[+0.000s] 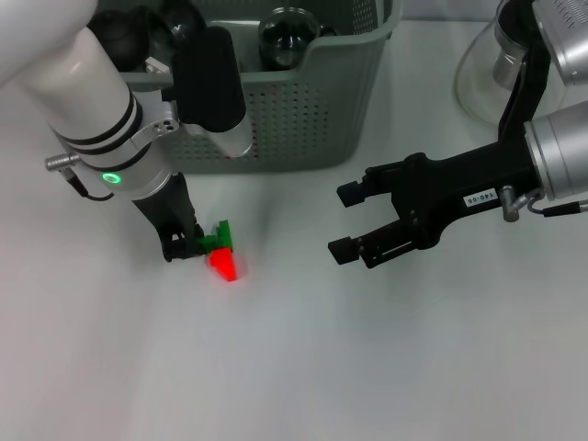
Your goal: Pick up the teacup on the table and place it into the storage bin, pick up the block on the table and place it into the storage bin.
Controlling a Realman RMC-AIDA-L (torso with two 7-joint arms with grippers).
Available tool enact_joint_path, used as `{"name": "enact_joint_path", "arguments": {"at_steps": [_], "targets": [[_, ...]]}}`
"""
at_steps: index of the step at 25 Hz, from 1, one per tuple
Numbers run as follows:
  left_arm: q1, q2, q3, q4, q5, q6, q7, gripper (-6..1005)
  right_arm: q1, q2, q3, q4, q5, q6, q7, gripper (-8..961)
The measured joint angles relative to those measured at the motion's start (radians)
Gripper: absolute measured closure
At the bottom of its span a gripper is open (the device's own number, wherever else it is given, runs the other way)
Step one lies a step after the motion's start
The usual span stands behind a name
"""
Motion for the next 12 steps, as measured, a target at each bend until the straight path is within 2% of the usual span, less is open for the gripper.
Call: {"name": "enact_joint_path", "arguments": {"at_steps": [7, 12], "targets": [[0.006, 0.000, -0.007, 0.038, 0.000, 0.033, -0.011, 837, -0.005, 0.000, 0.000, 0.000, 0.001, 0.000, -0.003, 13], [0.041, -0.001, -0.052, 0.158, -0.012, 0.134, -0.030, 838, -0.007, -0.002, 0.000, 0.000, 0.004, 0.000, -0.007, 12]]}}
